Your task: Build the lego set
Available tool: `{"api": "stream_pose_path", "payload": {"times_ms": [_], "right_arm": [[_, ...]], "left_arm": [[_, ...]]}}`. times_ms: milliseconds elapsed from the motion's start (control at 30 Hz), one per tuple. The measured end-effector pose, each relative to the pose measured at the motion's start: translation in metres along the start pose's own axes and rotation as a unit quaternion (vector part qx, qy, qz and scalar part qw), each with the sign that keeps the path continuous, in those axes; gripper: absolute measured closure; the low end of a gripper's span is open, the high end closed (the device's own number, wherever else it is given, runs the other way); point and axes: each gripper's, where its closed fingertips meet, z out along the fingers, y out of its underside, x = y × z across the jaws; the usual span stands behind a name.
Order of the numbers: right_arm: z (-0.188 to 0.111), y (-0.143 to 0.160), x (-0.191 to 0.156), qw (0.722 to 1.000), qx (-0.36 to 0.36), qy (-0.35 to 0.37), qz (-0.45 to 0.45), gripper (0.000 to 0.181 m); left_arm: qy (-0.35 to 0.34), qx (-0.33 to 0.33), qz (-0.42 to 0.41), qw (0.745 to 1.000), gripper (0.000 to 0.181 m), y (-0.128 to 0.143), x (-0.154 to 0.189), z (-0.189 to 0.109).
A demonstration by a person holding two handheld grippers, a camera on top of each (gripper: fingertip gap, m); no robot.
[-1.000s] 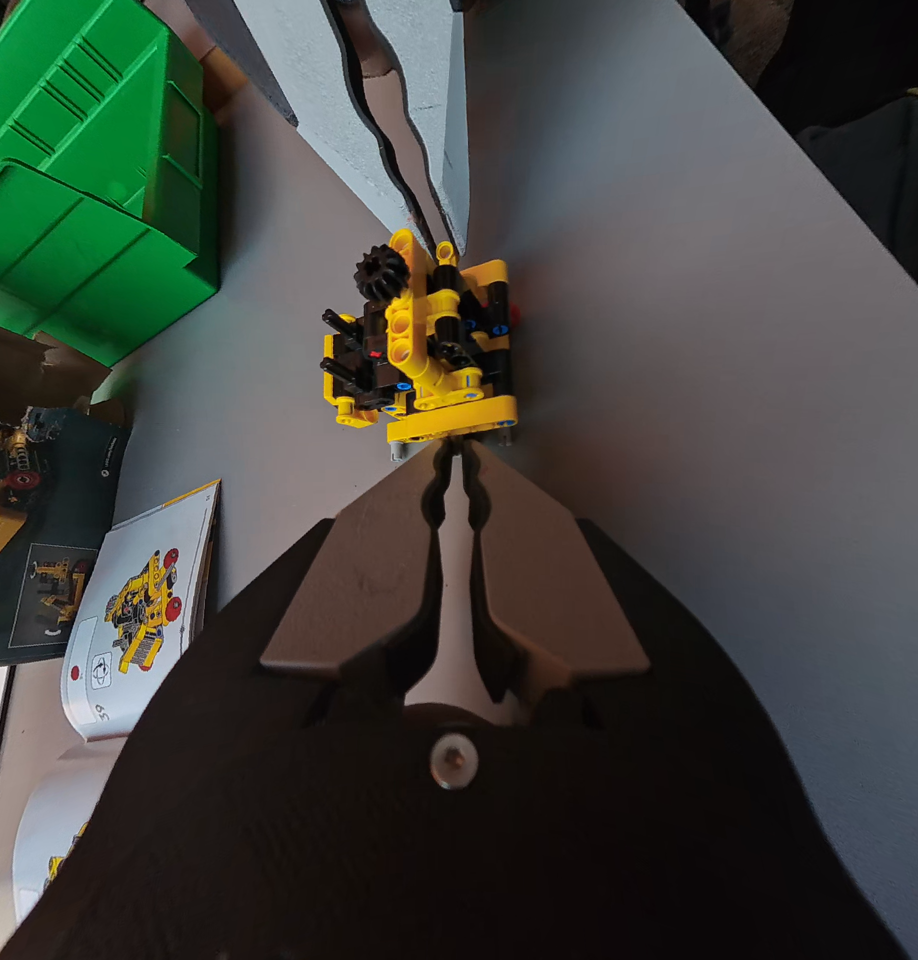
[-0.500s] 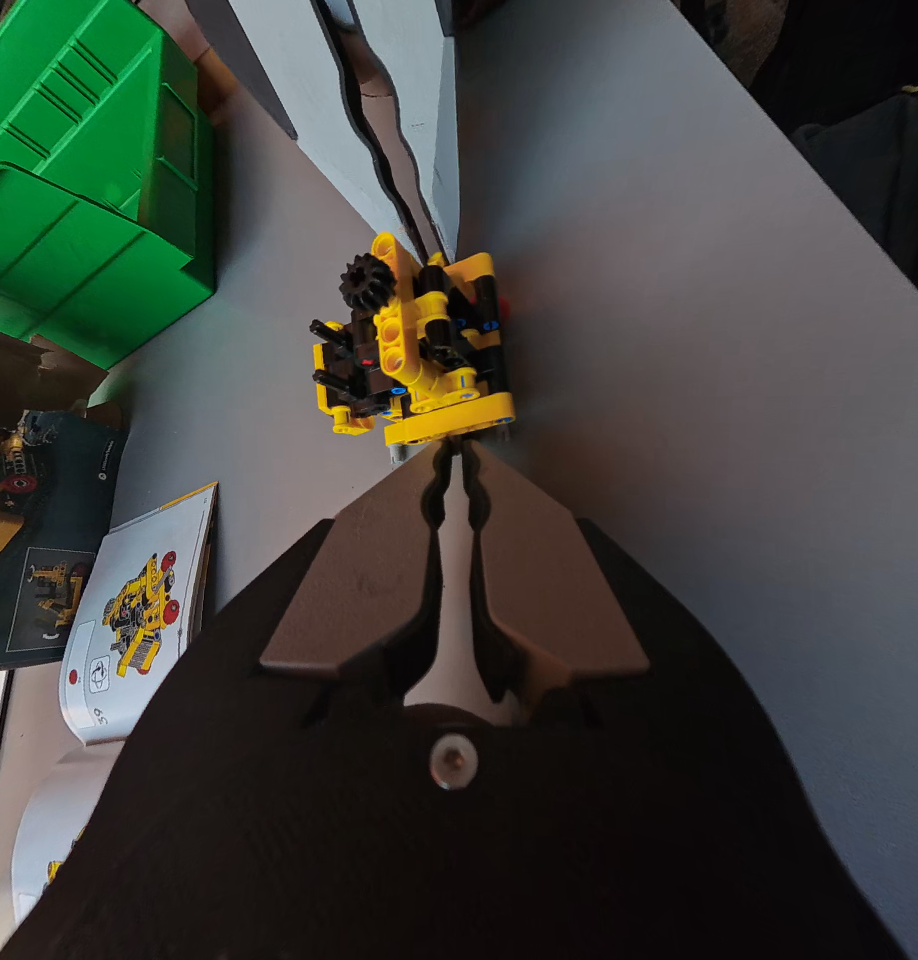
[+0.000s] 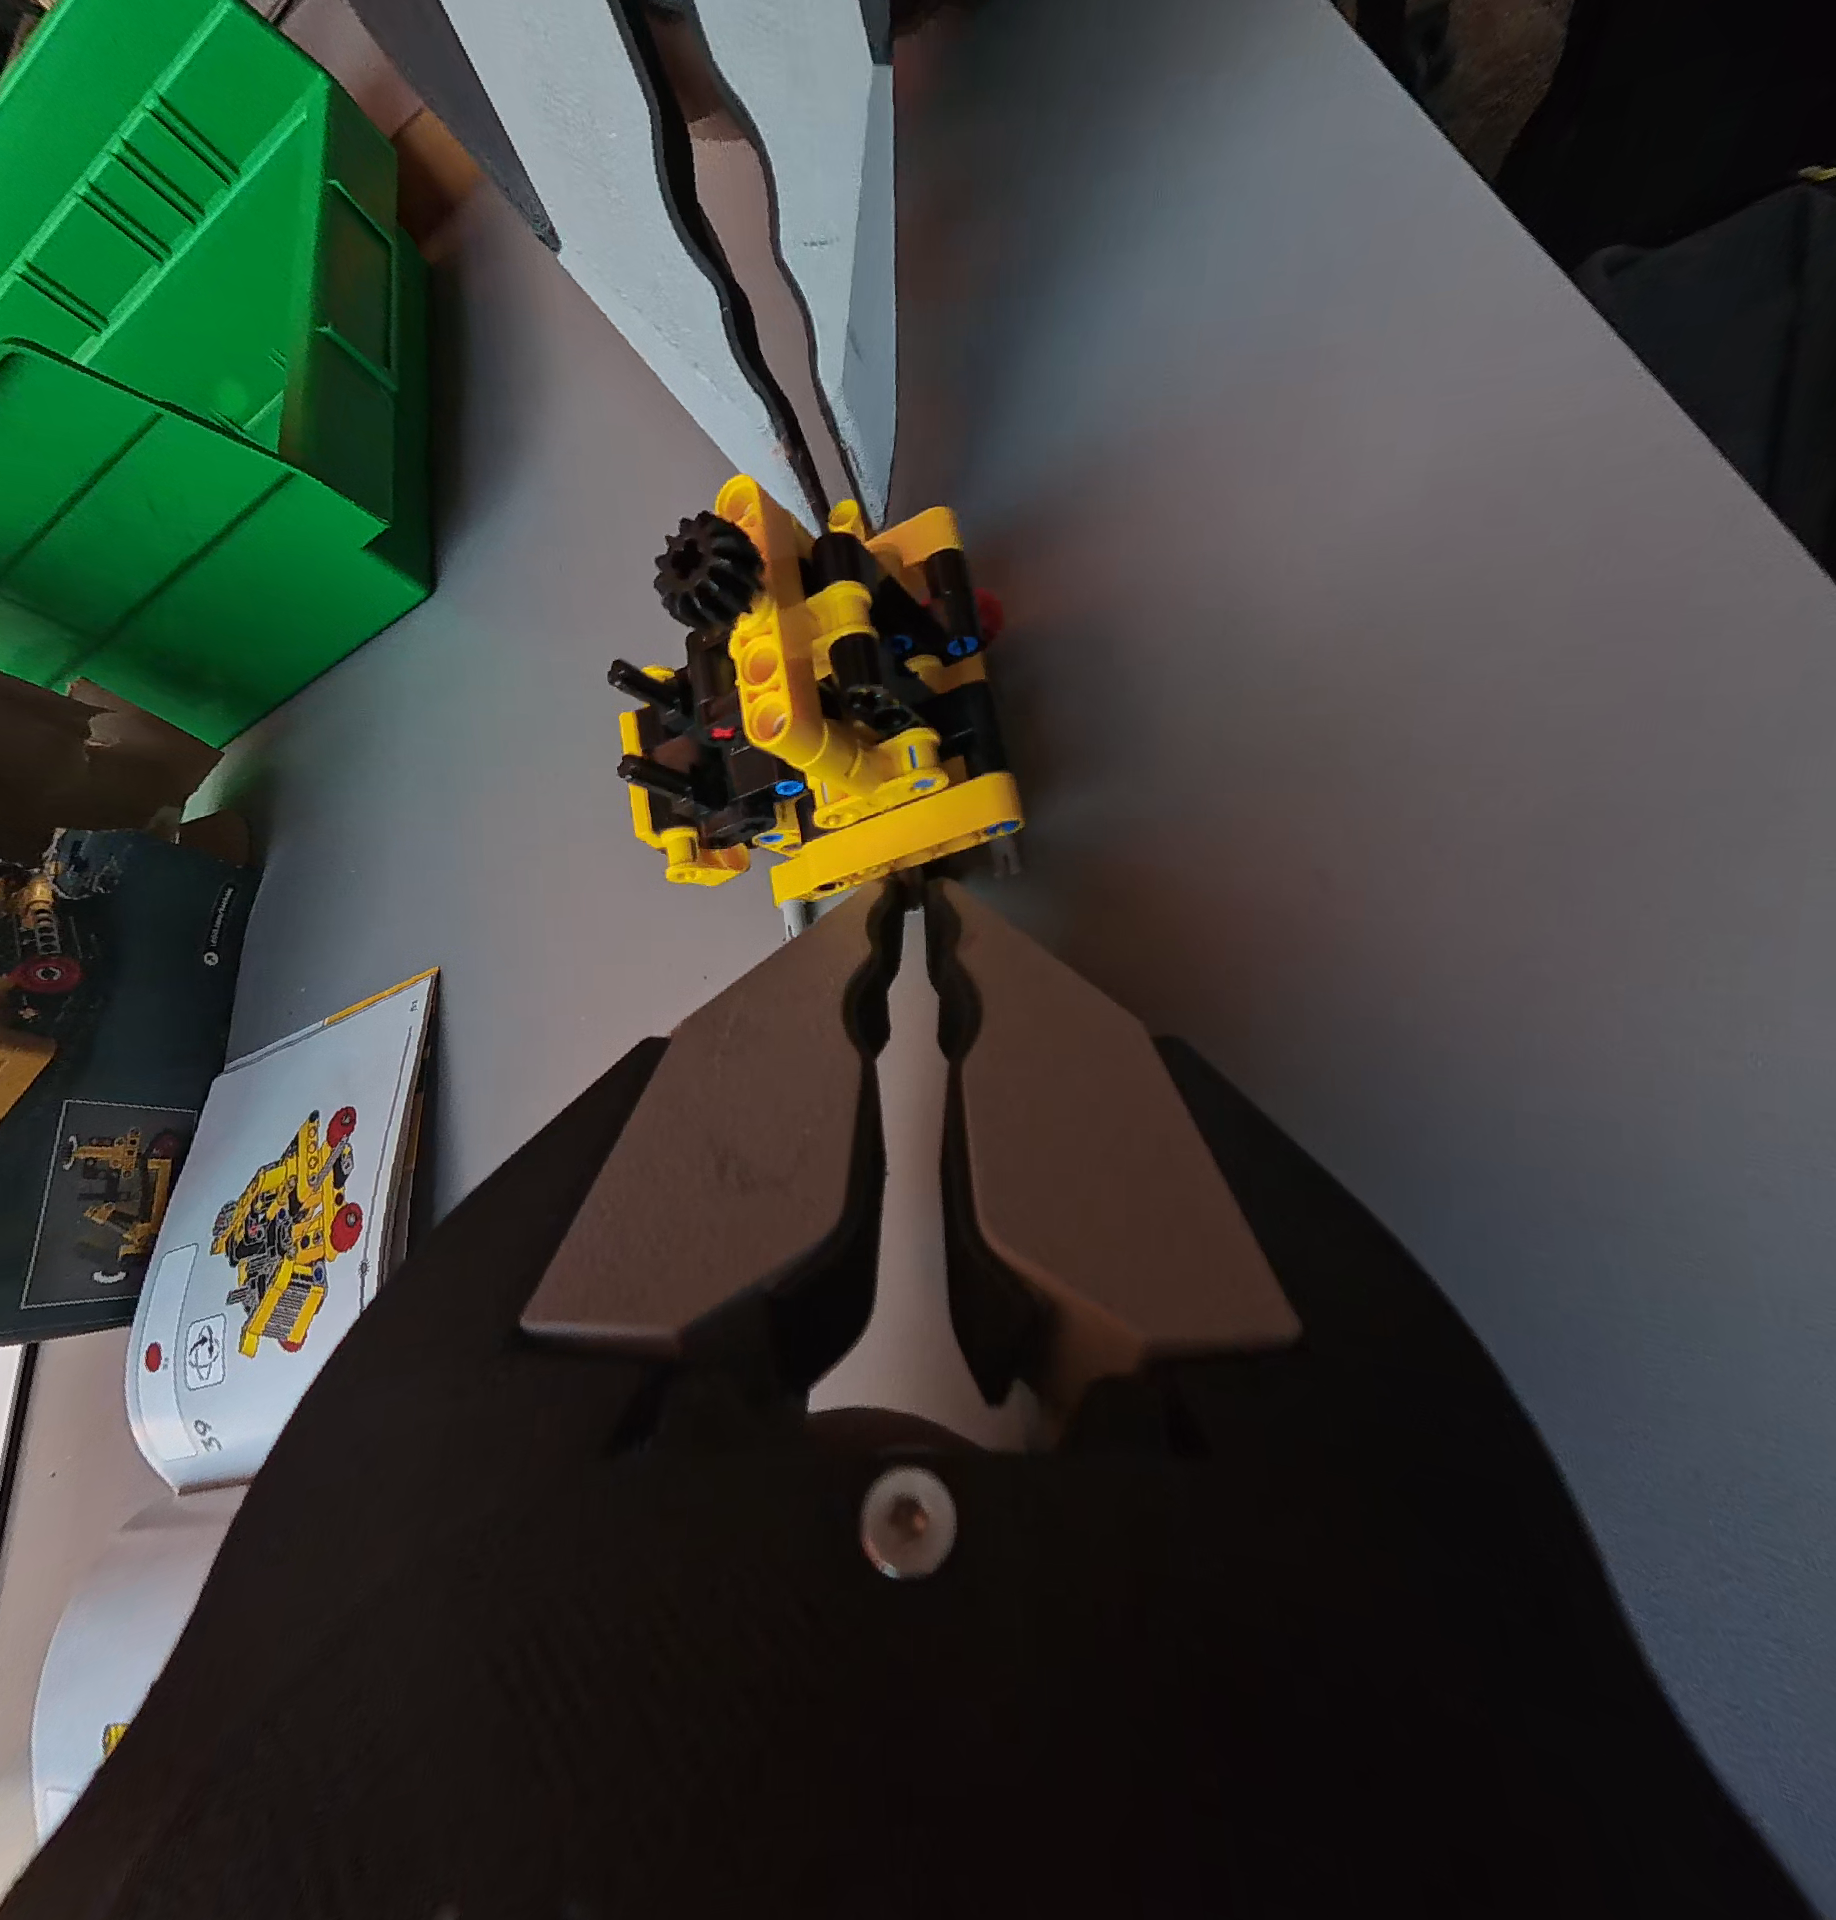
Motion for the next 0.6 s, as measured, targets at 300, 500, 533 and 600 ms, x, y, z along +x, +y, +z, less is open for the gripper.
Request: {"api": "stream_pose_path", "payload": {"times_ms": [300,500,533,600], "right_arm": [[0.0006,0.0018,0.0028,1.000,-0.020,0.012,-0.016,0.178],[0.0013,0.0039,-0.0002,0.998,-0.020,-0.053,0.006,0.178],[0.0011,0.0035,-0.0007,0.998,-0.022,-0.061,0.005,0.178],[0.0007,0.0034,-0.0010,0.997,-0.026,-0.074,0.003,0.178]], "left_arm": [[-0.011,-0.001,0.008,1.000,0.180,-0.0003,-0.0008,0.0004],[-0.034,-0.002,0.040,0.999,0.180,-0.0014,0.0002,0.0011],[-0.036,-0.002,0.043,0.998,0.180,-0.0016,0.0003,0.0012],[-0.040,-0.002,0.048,0.998,0.180,-0.0018,0.0004,0.0012]]}}
